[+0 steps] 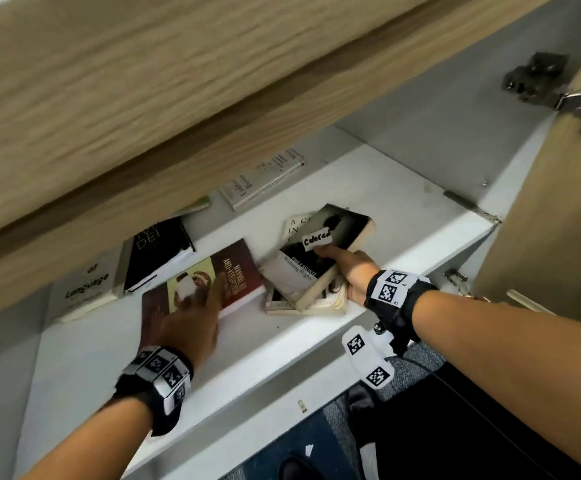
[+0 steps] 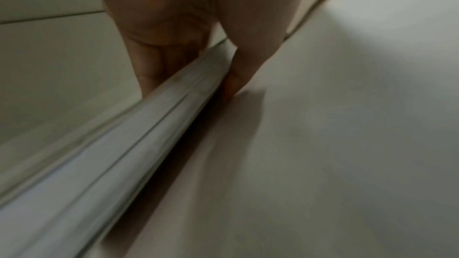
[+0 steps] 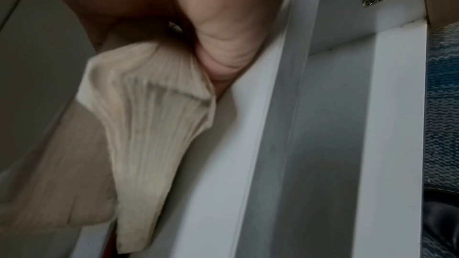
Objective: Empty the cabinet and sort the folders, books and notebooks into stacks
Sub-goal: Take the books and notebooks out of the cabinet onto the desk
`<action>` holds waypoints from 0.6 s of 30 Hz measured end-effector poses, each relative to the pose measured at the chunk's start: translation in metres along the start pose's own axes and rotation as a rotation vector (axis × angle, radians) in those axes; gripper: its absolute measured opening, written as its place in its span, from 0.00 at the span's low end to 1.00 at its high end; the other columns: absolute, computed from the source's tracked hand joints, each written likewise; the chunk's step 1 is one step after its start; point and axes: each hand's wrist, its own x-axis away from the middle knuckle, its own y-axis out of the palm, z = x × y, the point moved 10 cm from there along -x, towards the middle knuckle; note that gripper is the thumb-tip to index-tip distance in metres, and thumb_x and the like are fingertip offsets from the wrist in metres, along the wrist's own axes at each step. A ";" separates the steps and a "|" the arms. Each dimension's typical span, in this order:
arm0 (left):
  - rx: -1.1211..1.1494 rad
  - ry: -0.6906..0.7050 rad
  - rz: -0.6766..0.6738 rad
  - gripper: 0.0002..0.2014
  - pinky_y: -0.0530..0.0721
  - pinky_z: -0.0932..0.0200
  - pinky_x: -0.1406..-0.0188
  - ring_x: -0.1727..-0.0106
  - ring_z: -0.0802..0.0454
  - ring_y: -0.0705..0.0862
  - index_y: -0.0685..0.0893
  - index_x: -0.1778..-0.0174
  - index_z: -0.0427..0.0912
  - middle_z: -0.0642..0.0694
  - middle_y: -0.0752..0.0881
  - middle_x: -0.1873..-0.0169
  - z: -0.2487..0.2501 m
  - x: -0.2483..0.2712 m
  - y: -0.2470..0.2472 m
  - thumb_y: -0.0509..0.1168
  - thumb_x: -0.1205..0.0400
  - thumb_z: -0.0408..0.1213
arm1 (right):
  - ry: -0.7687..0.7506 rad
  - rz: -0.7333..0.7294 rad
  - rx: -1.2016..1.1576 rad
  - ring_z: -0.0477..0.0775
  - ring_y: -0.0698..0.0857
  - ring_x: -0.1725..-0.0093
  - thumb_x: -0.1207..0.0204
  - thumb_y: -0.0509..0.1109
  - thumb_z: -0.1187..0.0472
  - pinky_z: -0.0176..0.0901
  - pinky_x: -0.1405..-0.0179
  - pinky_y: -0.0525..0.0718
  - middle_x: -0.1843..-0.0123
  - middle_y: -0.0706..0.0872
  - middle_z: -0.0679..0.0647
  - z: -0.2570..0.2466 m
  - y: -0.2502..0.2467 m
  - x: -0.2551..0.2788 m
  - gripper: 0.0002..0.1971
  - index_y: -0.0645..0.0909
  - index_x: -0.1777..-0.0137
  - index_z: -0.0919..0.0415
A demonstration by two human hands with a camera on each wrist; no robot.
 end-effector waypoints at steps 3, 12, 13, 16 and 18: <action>0.009 -0.083 -0.111 0.29 0.90 0.43 0.64 0.59 0.36 0.90 0.76 0.27 0.38 0.37 0.89 0.50 -0.011 -0.003 0.002 0.70 0.27 0.34 | 0.015 -0.019 -0.002 0.51 0.83 0.83 0.33 0.79 0.59 0.34 0.85 0.77 0.51 0.89 0.69 0.000 0.000 0.006 0.24 0.81 0.42 0.74; 0.058 -0.156 -0.137 0.26 0.81 0.51 0.45 0.39 0.39 0.84 0.64 0.25 0.42 0.40 0.84 0.39 0.012 0.032 -0.070 0.60 0.20 0.35 | 0.016 -0.025 0.164 0.67 0.90 0.54 0.63 0.81 0.49 0.67 0.47 0.87 0.55 0.92 0.62 0.037 -0.018 -0.007 0.40 0.85 0.45 0.64; 0.087 -0.171 -0.148 0.27 0.81 0.51 0.46 0.38 0.39 0.84 0.65 0.25 0.42 0.40 0.83 0.39 0.016 0.041 -0.080 0.61 0.21 0.35 | 0.008 -0.009 0.228 0.66 0.90 0.55 0.60 0.80 0.50 0.66 0.48 0.88 0.56 0.92 0.62 0.024 -0.019 0.020 0.37 0.85 0.47 0.64; 0.206 -0.165 -0.142 0.21 0.84 0.53 0.49 0.44 0.41 0.86 0.71 0.31 0.43 0.41 0.85 0.44 0.026 0.067 -0.104 0.63 0.21 0.40 | -0.021 -0.026 0.406 0.62 0.89 0.57 0.47 0.80 0.54 0.53 0.52 0.89 0.57 0.90 0.61 -0.015 -0.015 0.086 0.23 0.84 0.53 0.64; 0.298 -0.154 -0.122 0.17 0.85 0.53 0.50 0.47 0.42 0.87 0.74 0.35 0.45 0.43 0.86 0.46 0.035 0.092 -0.128 0.61 0.20 0.43 | -0.037 -0.076 0.544 0.61 0.89 0.59 0.43 0.79 0.54 0.49 0.56 0.89 0.58 0.89 0.61 -0.043 -0.012 0.129 0.17 0.83 0.57 0.63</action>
